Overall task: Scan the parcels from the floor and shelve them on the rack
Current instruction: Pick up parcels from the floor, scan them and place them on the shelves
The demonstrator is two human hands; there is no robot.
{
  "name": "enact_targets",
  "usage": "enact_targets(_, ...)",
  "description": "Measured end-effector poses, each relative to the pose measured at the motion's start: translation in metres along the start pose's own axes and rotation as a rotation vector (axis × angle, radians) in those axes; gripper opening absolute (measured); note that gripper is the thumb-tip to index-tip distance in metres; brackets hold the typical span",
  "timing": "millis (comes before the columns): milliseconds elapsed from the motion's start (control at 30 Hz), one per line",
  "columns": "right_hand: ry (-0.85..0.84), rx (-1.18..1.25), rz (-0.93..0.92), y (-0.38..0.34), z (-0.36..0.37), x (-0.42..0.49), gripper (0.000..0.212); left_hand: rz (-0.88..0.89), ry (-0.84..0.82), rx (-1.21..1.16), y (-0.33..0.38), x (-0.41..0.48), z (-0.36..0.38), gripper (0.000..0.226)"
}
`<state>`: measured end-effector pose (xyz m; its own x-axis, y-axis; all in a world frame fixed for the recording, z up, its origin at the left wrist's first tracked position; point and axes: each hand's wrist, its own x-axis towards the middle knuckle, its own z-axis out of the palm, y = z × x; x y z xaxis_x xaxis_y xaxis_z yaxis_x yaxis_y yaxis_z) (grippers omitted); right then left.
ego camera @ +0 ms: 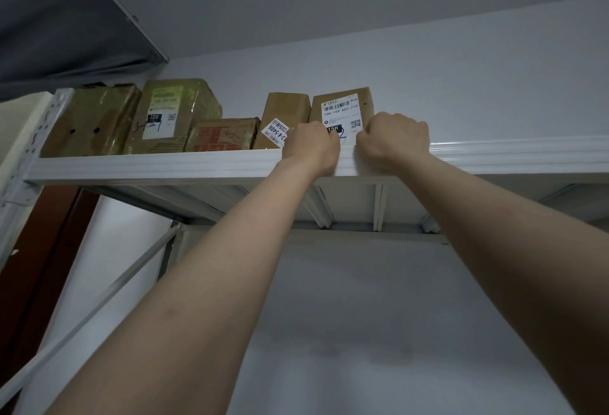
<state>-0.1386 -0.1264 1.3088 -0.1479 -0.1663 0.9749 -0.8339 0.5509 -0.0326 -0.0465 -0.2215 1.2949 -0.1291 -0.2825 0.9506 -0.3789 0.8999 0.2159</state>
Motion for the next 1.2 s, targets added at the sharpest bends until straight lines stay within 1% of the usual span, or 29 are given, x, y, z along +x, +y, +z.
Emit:
enact_targets(67, 0.077, -0.007, -0.027, 0.001, 0.004, -0.002, 0.027, 0.049, 0.069, -0.08, -0.003, -0.005, 0.004, 0.043)
enact_targets(167, 0.227, 0.03, -0.075, 0.001, 0.008, -0.013, 0.03, 0.109, 0.162, -0.153, -0.007, -0.017, 0.009, 0.033)
enact_targets(233, 0.333, 0.055, -0.117, 0.0, 0.011, -0.025, 0.028, 0.162, 0.193, -0.14, -0.009, -0.027, 0.015, 0.033)
enact_targets(333, 0.472, 0.038, -0.201, -0.003, 0.019, -0.047, 0.02, 0.29, 0.27, -0.092, -0.014, -0.045, 0.026, 0.035)
enact_targets(400, 0.527, 0.002, -0.252, -0.002, 0.024, -0.062, 0.017, 0.37, 0.325, -0.081, -0.019, -0.057, 0.035, 0.037)
enact_targets(467, 0.535, -0.017, -0.288, 0.001, 0.028, -0.078, 0.017, 0.409, 0.34, -0.077, -0.024, -0.072, 0.043, 0.036)
enact_targets(600, 0.464, -0.012, -0.332, 0.014, 0.032, -0.121, 0.023, 0.429, 0.283, -0.069, -0.026, -0.111, 0.056, 0.047)
enact_targets(700, 0.355, -0.021, -0.319, 0.031, 0.036, -0.16, 0.023, 0.444, 0.225, -0.078, -0.023, -0.147, 0.073, 0.048)
enact_targets(800, 0.266, -0.041, -0.281, 0.055, 0.039, -0.206, 0.023, 0.453, 0.108, -0.116, -0.013, -0.192, 0.092, 0.048)
enact_targets(900, 0.17, -0.036, -0.207, 0.082, 0.038, -0.26, 0.021, 0.502, -0.031, -0.135, 0.002, -0.239, 0.107, 0.049)
enact_targets(1033, 0.031, -0.016, -0.061, 0.118, 0.025, -0.344, 0.018, 0.541, -0.19, -0.2, 0.026, -0.311, 0.12, 0.041)
enact_targets(1133, -0.06, -0.005, 0.029, 0.14, 0.01, -0.411, 0.019, 0.56, -0.31, -0.255, 0.046, -0.374, 0.127, 0.038)
enact_targets(1200, -0.156, -0.005, 0.079, 0.155, -0.006, -0.461, 0.019, 0.583, -0.404, -0.305, 0.061, -0.425, 0.132, 0.034)
